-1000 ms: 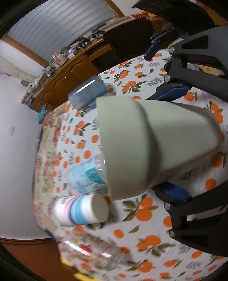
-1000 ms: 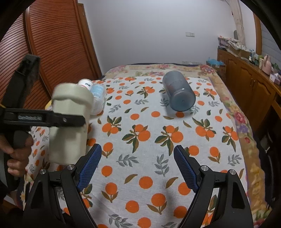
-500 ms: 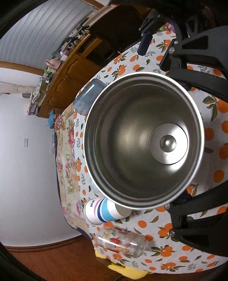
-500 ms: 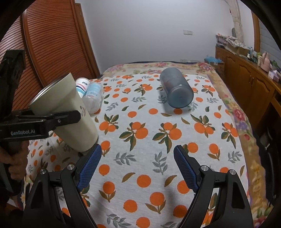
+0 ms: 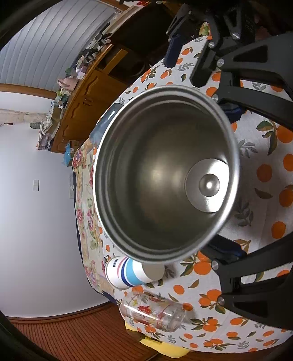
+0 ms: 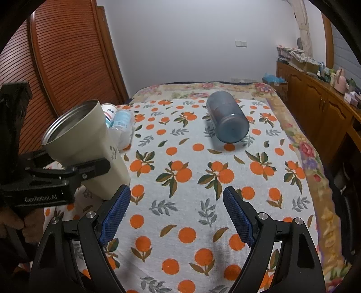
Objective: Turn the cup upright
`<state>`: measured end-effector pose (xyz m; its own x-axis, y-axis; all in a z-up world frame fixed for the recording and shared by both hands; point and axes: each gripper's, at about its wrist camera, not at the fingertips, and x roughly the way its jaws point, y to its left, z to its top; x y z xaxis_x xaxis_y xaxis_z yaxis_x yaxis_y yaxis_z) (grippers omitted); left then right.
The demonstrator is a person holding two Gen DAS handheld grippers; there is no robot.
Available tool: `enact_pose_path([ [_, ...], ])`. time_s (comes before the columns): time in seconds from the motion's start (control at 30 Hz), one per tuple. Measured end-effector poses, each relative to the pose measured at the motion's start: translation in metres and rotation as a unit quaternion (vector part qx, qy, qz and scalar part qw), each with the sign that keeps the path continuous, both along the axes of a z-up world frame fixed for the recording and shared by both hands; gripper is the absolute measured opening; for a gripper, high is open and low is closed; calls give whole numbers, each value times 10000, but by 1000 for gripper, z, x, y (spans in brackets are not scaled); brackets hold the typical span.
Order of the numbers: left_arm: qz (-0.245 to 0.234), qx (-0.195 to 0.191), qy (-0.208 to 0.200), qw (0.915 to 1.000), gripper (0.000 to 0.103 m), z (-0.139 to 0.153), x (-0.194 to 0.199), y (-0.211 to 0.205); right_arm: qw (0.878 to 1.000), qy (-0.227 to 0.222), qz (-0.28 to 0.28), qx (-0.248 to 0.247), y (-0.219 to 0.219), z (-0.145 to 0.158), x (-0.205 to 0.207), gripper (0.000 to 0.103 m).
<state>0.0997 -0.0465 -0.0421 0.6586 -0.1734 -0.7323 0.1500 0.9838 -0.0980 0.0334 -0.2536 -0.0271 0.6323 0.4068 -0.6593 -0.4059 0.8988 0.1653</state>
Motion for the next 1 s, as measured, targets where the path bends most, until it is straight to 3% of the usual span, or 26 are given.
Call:
enact_pose_path([
  [0.3, 5, -108, -153, 9998, 85, -4, -19, 10, 9999, -33, -6, 116, 2, 3, -3, 87],
  [0.5, 38, 13, -420, 9991, 85, 3, -38, 16, 9997, -67, 22, 235, 7, 8, -8, 89],
  [0.8, 276, 12, -776, 9966, 85, 22, -62, 39, 9985, -416, 22, 346, 17, 23, -21, 94],
  [1.0, 421, 233, -1124, 9925, 87, 34, -79, 45, 9967, -710, -14, 397, 22, 33, -32, 100],
])
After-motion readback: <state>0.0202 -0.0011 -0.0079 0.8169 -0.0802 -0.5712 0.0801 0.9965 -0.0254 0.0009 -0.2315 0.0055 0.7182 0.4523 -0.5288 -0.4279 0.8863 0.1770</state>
